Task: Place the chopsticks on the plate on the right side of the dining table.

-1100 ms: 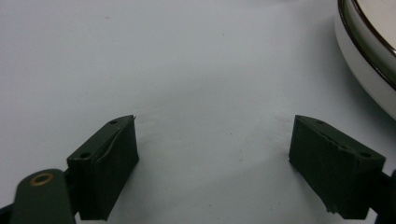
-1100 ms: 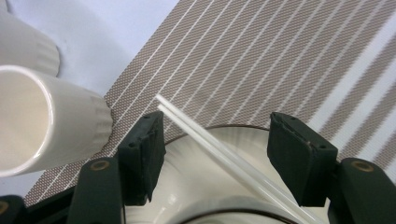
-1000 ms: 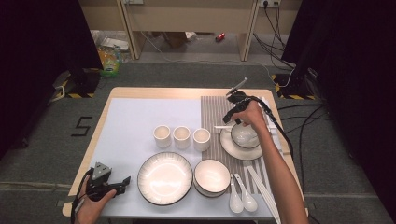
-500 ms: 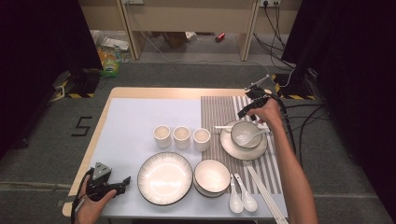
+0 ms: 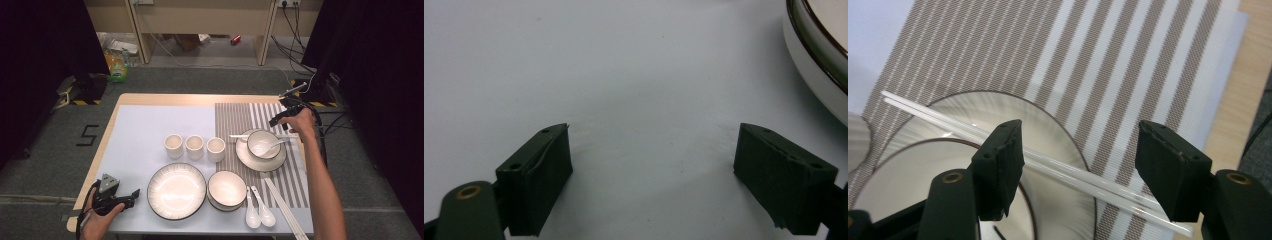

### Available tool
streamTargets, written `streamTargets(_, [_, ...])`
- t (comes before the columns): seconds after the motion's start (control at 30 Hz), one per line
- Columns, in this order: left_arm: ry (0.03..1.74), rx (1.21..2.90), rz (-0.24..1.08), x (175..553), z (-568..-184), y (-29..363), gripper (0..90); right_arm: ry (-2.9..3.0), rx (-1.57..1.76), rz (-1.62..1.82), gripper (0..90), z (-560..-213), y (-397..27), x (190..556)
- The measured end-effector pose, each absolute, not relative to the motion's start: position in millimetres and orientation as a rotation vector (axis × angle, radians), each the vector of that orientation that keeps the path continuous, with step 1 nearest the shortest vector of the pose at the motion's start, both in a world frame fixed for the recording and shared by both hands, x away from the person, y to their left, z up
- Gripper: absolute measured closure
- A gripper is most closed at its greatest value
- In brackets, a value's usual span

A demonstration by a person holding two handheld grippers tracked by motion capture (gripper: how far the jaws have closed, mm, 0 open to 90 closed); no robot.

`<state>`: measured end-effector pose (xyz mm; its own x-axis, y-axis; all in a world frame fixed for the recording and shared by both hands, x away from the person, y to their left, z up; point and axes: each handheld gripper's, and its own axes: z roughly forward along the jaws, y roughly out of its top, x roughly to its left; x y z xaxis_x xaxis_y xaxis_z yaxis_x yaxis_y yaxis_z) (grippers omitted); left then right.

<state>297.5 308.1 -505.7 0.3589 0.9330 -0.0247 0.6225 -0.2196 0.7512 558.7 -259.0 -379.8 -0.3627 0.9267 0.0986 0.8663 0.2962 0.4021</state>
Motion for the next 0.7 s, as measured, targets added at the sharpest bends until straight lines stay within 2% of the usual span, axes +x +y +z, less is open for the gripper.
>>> streamTargets(0.27, [1.350,1.942,0.585,297,-506,308,14.5,2.328,1.778,0.581,34.3,-388,-288,556])
streamTargets(0.7, [1.351,1.943,0.585,297,-506,308,14.5,2.277,1.871,0.562,33.2,-401,-311,550])
